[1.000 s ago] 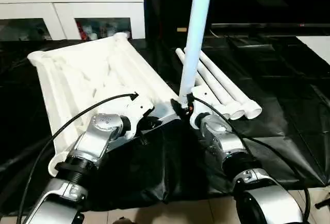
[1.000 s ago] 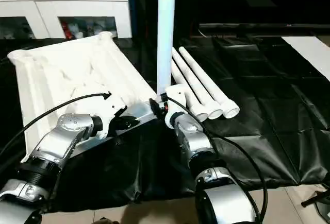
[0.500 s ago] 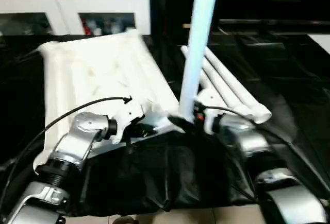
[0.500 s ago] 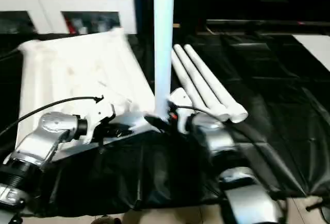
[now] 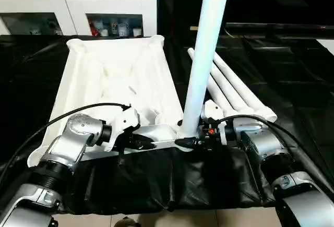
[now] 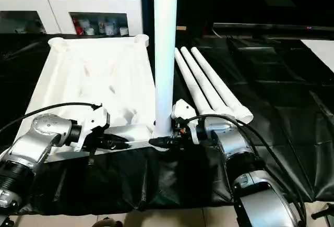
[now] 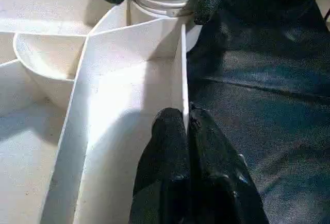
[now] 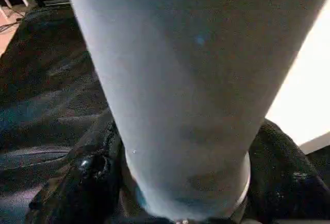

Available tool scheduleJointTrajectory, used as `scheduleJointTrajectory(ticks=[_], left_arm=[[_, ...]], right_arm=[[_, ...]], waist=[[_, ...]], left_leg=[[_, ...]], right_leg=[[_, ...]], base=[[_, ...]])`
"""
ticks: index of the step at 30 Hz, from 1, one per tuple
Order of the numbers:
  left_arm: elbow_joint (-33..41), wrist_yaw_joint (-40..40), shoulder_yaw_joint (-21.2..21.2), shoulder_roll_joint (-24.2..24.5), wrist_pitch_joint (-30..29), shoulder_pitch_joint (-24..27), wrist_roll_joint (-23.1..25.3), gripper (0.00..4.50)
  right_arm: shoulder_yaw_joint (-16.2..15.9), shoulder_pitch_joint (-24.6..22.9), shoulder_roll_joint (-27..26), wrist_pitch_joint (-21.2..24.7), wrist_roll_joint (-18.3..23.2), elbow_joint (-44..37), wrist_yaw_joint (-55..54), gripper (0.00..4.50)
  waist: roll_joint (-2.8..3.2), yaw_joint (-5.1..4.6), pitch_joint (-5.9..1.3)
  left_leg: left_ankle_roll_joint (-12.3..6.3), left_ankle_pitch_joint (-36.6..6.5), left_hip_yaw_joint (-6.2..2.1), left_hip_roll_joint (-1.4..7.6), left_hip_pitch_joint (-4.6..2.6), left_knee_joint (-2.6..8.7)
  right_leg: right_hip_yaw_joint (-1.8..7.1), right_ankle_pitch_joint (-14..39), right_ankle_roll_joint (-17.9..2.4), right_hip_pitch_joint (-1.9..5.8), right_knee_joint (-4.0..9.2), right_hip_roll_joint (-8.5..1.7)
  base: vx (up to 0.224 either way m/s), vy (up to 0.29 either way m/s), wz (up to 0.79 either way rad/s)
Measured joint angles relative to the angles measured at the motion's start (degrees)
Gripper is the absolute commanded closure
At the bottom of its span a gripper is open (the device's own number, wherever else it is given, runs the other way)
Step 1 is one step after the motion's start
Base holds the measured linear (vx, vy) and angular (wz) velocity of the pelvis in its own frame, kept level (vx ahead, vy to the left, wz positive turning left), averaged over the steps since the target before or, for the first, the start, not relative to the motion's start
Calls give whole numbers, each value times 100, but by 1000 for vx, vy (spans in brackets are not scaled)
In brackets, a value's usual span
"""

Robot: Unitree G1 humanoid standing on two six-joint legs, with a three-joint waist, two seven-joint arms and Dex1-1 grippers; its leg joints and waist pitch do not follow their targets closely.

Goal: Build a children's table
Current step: Rotate leg to tighten

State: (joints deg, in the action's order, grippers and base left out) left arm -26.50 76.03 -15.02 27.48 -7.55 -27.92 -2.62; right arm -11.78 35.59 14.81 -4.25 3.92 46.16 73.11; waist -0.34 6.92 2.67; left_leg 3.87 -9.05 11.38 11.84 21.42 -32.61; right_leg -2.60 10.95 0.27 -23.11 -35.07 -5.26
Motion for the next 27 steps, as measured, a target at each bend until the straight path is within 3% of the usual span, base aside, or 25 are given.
scheduleJointTrajectory(ticks=[3,6,9,12,16,17,18,19,24,27], left_arm=[[-45,-29,38,-6,19,-10,-4,450],[-136,-550,181,-149,-148,-64,62,450],[-204,-1233,295,-431,-441,-157,205,450],[-178,-2088,347,-879,-872,-271,361,450],[81,-2771,397,-1212,-1411,-277,444,450],[163,-2874,395,-1263,-1503,-263,466,450],[237,-2936,394,-1292,-1566,-239,478,450],[346,-2996,392,-1314,-1636,-198,485,450],[562,-3084,386,-1336,-1766,-131,492,450],[597,-3087,343,-1295,-1753,-132,515,450]], right_arm=[[28,-1,-34,89,7,-2,-52,175],[324,-1,-297,305,5,89,-849,176],[636,99,-629,292,-4,406,-2065,177],[967,347,-1032,381,-4,787,-3738,177],[1233,474,-1400,372,-6,942,-4943,178],[1286,485,-1451,356,-6,964,-5116,178],[1332,489,-1493,332,-6,976,-5217,122],[1366,490,-1535,268,-6,998,-5301,108],[1457,519,-1634,109,64,1030,-5349,74],[1251,519,-1571,41,-120,1021,-5346,66]], waist=[[0,0,0],[1,-33,0],[0,-75,2],[6,-178,5],[7,-194,5],[7,-193,6],[6,-193,5],[6,-194,5],[6,-201,5],[7,-200,6]], left_leg=[[0,0,0,0,-3,0],[2,1,-1,0,-15,0],[3,1,-2,-1,-29,4],[19,11,-7,-6,-33,8],[19,11,-7,-6,-33,19],[19,11,-7,-6,-31,19],[19,11,-7,-6,-30,19],[19,11,-7,-5,-28,18],[19,10,-6,-4,-18,25],[20,9,-5,-1,-14,29]], right_leg=[[0,0,0,0,-5,0],[2,-4,-6,3,-19,0],[5,2,5,6,-18,0],[6,0,3,2,-5,0],[4,-1,5,-2,-4,0],[3,-2,5,-2,-4,1],[3,-4,3,-2,-3,1],[2,-18,-14,-3,-1,1],[2,-9,5,-10,14,5],[1,-8,6,-16,15,7]], base=[[0,0,0],[0,0,0],[0,0,0],[0,0,0],[0,0,0],[0,0,0],[0,0,0],[0,0,0],[0,0,0],[0,0,0]])
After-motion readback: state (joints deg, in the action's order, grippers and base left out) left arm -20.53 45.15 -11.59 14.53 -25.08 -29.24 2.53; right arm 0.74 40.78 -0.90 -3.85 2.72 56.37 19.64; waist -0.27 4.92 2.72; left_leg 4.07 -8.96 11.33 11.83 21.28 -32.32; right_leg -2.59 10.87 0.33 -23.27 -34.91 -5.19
